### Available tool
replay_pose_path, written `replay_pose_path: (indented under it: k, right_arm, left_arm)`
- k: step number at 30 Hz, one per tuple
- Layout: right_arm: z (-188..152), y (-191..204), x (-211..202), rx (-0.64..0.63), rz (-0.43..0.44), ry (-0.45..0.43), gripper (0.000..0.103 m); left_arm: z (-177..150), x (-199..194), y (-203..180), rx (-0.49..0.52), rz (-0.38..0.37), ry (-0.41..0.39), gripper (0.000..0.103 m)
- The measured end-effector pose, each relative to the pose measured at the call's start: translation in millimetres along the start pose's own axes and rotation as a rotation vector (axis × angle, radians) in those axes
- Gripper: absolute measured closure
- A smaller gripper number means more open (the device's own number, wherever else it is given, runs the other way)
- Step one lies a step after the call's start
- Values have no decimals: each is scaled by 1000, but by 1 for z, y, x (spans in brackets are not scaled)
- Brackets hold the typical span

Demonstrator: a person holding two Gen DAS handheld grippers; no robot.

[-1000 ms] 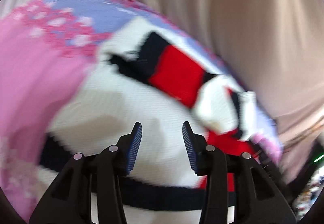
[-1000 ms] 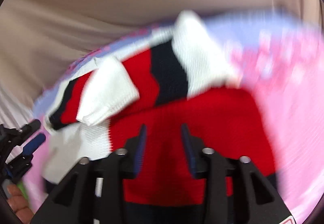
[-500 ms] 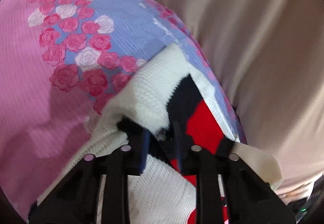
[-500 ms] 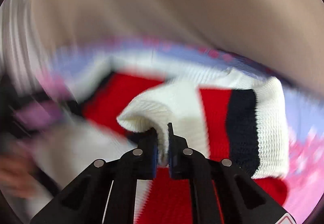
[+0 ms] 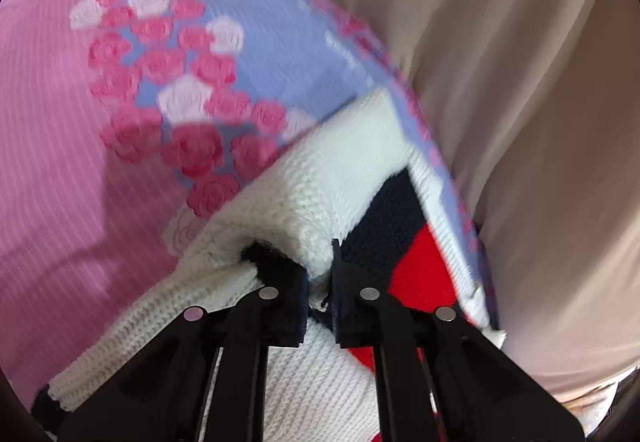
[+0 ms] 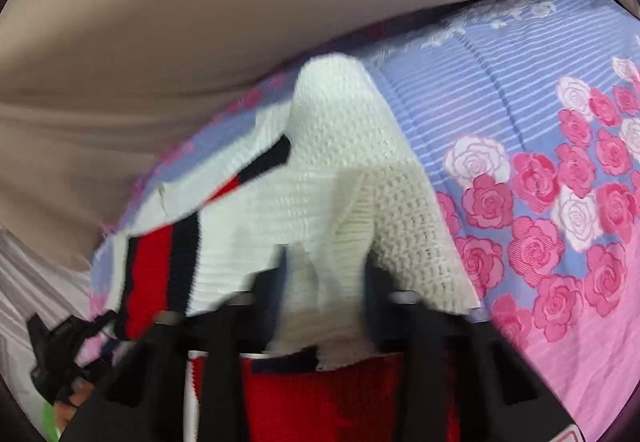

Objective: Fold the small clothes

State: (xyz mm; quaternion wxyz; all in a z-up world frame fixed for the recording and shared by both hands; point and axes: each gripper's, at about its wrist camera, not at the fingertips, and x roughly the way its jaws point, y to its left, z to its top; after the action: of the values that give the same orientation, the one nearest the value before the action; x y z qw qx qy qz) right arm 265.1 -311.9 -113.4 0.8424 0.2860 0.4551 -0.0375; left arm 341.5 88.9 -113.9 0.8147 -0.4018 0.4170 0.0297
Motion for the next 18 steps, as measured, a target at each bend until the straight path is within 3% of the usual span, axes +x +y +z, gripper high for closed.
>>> replay_pose_path:
  k: [1, 3, 5, 6, 7, 10, 12, 14, 16, 18]
  right_arm:
    - [-5, 5, -4, -9, 6, -14, 95]
    - [6, 21, -32, -32, 108, -130, 96]
    - [17, 26, -56, -45, 196, -233, 96]
    - [22, 26, -61, -71, 189, -286, 96]
    - [27, 20, -48, -91, 134, -278, 97]
    - [28, -17, 20, -26, -25, -63, 97]
    - [22, -9, 18, -57, -22, -108, 97]
    - [19, -5, 8, -41, 48, -171, 97]
    - [19, -9, 32, -41, -11, -100, 99]
    - [23, -8, 39, -43, -1, -92, 97]
  left_arm:
    - [2, -6, -2, 16, -8, -39, 96]
    - [7, -15, -6, 39, -4, -105, 96]
    - [9, -5, -5, 50, 14, -96, 96]
    - [7, 5, -2, 45, 31, -72, 96]
    - [4, 14, 2, 46, 62, -42, 96]
    - [-1, 14, 10, 59, 78, -50, 96]
    - [-1, 13, 15, 52, 76, -52, 96]
    - [-4, 16, 16, 59, 88, -44, 96]
    - [-5, 19, 8, 118, 108, -36, 93]
    - [-6, 11, 7, 155, 100, -16, 92]
